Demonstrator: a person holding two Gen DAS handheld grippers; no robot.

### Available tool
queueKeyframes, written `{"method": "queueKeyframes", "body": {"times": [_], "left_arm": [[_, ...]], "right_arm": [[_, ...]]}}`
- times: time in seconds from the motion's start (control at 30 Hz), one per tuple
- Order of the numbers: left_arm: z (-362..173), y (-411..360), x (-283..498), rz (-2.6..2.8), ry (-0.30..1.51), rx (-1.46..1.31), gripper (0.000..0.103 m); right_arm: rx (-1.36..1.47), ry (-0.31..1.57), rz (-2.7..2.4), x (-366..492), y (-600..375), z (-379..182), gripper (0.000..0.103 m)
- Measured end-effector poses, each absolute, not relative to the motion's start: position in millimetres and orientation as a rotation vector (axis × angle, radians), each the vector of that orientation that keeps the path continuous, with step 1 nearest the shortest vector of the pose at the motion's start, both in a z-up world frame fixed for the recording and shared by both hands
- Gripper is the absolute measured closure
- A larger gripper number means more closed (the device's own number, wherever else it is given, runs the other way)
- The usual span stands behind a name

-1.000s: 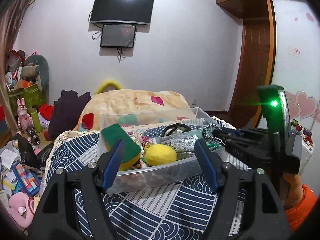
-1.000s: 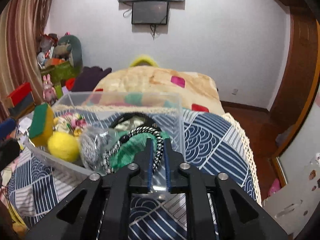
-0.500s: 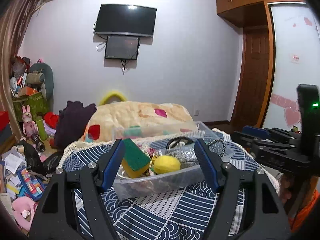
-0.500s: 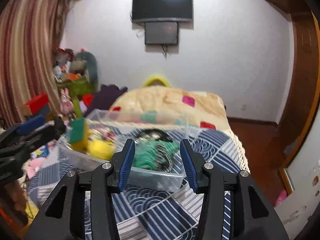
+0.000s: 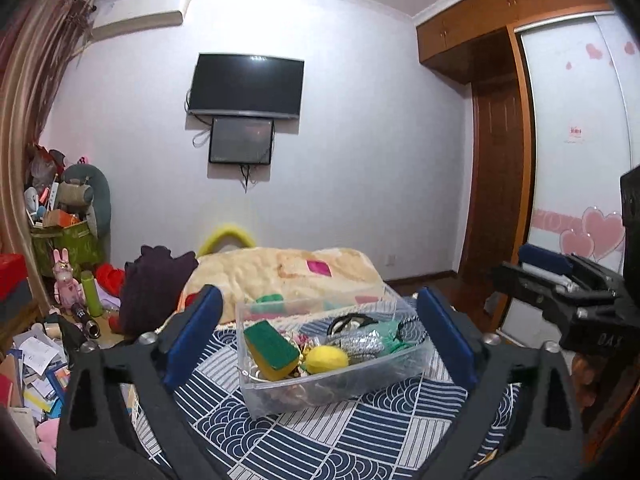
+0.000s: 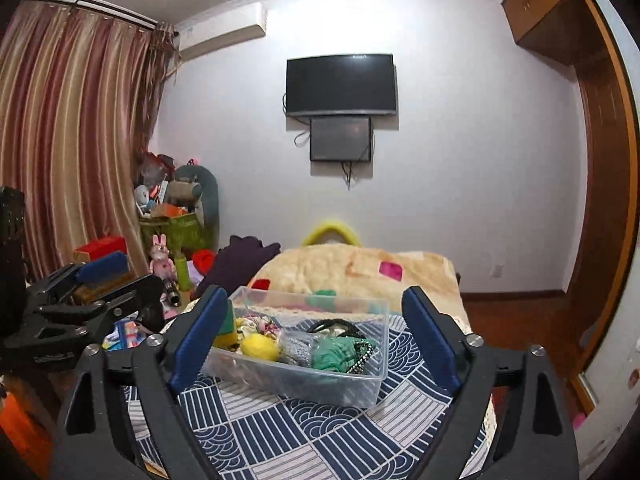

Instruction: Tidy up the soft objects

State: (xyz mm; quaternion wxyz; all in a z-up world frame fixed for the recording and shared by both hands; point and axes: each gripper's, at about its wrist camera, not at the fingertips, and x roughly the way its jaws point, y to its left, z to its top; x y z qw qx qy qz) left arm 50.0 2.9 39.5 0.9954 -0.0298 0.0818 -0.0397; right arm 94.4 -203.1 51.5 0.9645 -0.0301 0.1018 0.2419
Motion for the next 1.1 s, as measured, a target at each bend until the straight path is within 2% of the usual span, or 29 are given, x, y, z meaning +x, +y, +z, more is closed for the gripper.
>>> {"method": "queueKeyframes", "body": {"times": [0.1, 1.1], "left_arm": [[40, 1, 47, -0.080, 0.165, -0.049, 0.001], [26, 2, 40, -0.092, 0.200, -0.073, 0.000]], "right_arm": [[-0.068, 0.188, 0.475, 92, -198, 48, 0.000], [-0.036, 0.216, 0.465, 90, -204, 36, 0.000]]}}
